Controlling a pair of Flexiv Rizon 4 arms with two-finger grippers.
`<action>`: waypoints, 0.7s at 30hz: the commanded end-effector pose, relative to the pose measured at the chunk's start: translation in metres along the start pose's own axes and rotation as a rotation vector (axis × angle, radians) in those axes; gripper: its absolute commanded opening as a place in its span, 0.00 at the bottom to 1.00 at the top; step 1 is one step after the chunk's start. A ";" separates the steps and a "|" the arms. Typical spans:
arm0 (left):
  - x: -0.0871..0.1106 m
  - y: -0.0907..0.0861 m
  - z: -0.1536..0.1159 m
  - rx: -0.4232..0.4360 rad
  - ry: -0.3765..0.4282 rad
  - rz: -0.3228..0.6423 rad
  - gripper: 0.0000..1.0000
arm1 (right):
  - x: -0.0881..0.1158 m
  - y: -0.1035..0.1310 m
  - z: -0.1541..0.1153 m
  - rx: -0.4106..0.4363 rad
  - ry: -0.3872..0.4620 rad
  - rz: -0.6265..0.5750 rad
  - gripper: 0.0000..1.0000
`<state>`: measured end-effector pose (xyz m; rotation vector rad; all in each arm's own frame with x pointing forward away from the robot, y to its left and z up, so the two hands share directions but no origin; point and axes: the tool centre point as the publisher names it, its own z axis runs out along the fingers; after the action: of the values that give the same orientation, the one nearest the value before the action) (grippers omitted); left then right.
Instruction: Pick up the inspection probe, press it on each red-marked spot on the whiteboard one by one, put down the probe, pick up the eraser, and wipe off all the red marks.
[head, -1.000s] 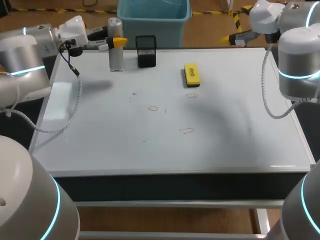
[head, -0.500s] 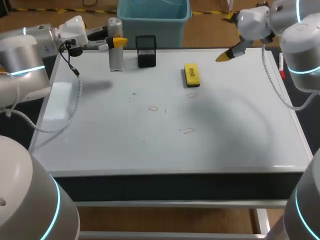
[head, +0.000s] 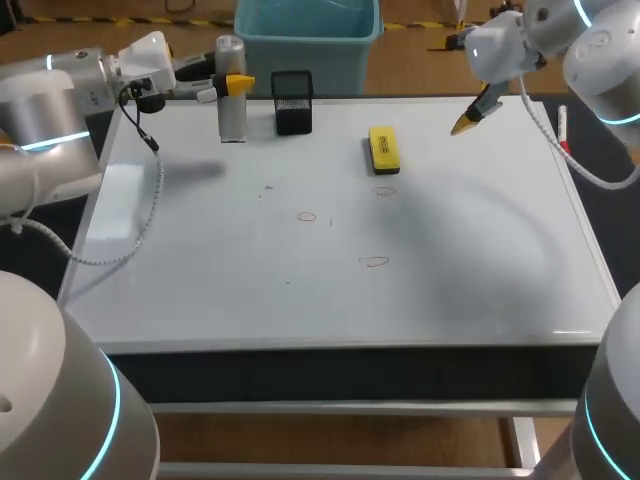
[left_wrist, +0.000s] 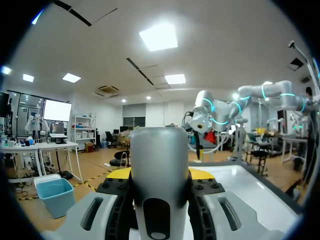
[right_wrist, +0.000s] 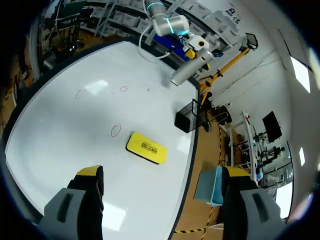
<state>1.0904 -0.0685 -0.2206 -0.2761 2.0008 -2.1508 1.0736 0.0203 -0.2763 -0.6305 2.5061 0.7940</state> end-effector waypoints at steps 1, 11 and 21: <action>-0.001 -0.001 0.000 0.000 0.002 0.000 0.00 | -0.004 0.002 -0.002 0.157 0.550 -0.402 1.00; -0.001 -0.001 0.000 0.000 0.002 0.000 0.00 | -0.013 0.019 0.006 0.180 0.635 -0.530 1.00; -0.001 -0.001 0.000 0.000 0.002 0.000 0.00 | -0.034 0.063 0.040 0.193 0.838 -0.884 1.00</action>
<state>1.0904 -0.0685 -0.2206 -0.2759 2.0008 -2.1509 1.0699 0.0929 -0.2594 -1.4526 2.3680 0.4198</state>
